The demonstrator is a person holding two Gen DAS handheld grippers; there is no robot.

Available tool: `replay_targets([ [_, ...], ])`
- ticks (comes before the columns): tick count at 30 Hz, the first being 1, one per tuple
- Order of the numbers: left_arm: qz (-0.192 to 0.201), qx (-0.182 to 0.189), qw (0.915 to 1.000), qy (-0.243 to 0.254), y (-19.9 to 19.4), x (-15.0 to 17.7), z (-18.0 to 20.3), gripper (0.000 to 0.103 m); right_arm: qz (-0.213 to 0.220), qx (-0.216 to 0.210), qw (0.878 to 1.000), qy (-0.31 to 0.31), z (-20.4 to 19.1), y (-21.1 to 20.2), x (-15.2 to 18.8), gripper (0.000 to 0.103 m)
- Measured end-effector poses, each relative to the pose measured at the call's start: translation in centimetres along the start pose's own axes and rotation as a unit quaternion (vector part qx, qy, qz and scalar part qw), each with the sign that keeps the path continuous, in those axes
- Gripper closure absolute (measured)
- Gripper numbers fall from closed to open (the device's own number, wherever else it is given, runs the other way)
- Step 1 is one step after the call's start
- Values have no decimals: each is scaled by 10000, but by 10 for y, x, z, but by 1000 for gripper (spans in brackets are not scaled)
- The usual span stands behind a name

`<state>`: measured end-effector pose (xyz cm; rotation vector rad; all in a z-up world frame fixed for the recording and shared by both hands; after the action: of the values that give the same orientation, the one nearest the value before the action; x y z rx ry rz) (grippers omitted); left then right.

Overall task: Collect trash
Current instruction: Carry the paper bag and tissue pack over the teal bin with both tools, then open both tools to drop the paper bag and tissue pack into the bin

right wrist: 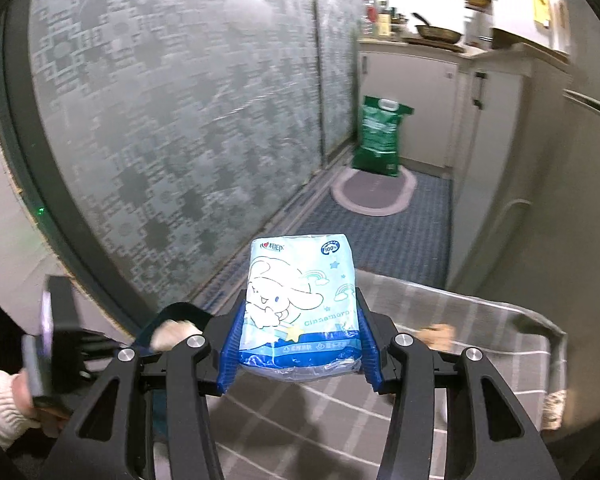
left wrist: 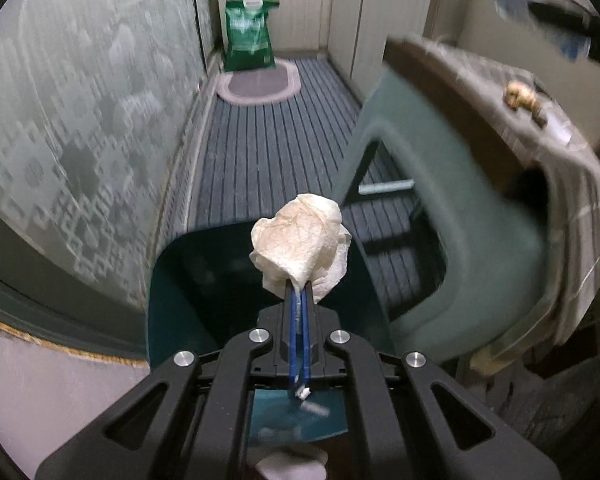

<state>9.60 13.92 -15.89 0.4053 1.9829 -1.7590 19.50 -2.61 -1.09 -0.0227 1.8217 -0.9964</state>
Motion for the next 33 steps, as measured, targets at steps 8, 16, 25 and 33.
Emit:
replay_targets([
  [8,-767,-62,9968,203,40,40,-7,99,-285,-317,9987,-274,-47,28,0,53],
  [16,-1055,-281,9934,362,53,64,-18,82,-693,-529,9954,-385,-84,62,10,53],
  [25,-276,-331,9991,-55,1,41,-47,83,-1260,-551,9896,-427,-110,108,33,53],
  [33,425,-214,9978,-473,-53,21,-66,87,-1800,-637,9805,-470,-131,150,63,54],
])
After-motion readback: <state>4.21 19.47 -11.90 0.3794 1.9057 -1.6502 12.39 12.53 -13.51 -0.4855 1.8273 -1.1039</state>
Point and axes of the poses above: each gripper's, at about its wrist camera, not at the fingertips, and y roughly the way its jaws point, z to its right, x to its underside, the point moved 5 cm from there along y, roughly the way its jaws point, and after that the axes turned 7 degrees about -x, right-handed, at the moved point
